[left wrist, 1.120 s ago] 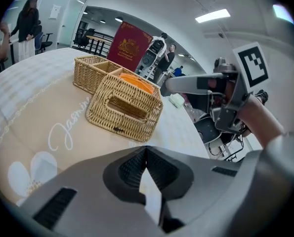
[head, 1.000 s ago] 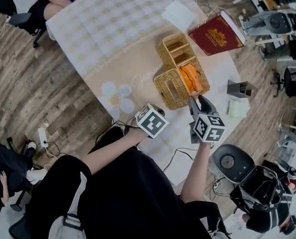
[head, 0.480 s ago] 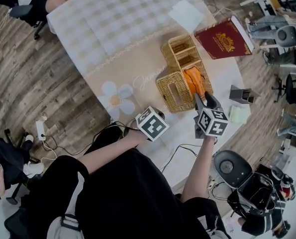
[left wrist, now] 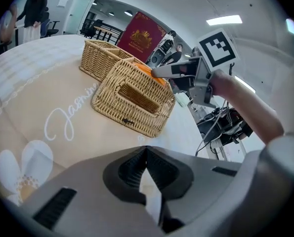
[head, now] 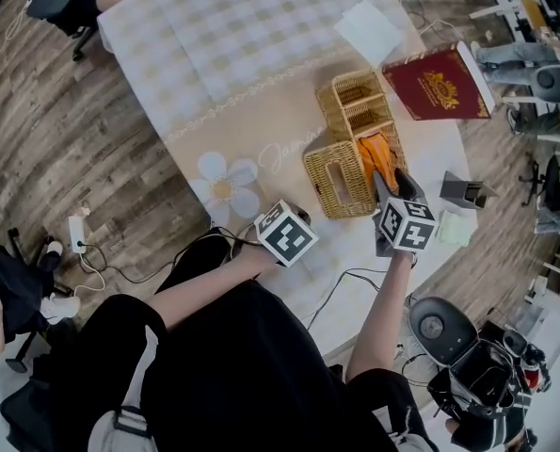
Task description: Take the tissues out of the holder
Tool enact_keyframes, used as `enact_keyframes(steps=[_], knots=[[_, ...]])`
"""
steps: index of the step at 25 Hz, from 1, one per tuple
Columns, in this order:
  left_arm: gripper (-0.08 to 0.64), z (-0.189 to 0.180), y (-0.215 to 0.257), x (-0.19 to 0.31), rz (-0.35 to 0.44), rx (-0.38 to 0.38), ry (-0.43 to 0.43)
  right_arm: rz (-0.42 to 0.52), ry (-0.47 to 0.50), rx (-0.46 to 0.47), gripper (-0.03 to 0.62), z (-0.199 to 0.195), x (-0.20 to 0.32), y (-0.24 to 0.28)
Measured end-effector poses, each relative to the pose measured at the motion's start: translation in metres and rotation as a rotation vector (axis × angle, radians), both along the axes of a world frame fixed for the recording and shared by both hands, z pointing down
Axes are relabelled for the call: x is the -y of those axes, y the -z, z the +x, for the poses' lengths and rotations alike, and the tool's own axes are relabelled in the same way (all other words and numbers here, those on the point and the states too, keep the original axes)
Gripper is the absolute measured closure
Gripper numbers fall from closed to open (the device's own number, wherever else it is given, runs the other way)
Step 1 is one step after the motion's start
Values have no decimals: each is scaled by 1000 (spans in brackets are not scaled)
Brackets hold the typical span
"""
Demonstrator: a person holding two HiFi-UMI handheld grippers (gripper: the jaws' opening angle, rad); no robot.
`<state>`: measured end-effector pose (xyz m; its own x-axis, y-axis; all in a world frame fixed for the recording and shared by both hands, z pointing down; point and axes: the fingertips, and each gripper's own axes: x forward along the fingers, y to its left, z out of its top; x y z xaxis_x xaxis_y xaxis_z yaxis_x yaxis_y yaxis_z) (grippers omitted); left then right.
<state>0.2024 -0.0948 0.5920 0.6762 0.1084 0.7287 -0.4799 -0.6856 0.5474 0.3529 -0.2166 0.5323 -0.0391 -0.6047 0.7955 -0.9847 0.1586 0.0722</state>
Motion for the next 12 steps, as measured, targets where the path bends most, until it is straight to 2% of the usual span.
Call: enact_keyframes(steps=[9, 12], knots=[[560, -8, -11, -2, -28, 17, 27, -44, 17, -47, 386, 4, 8, -14], [560, -10, -11, -2, -30, 19, 33, -59, 20, -108, 478, 10, 8, -17]])
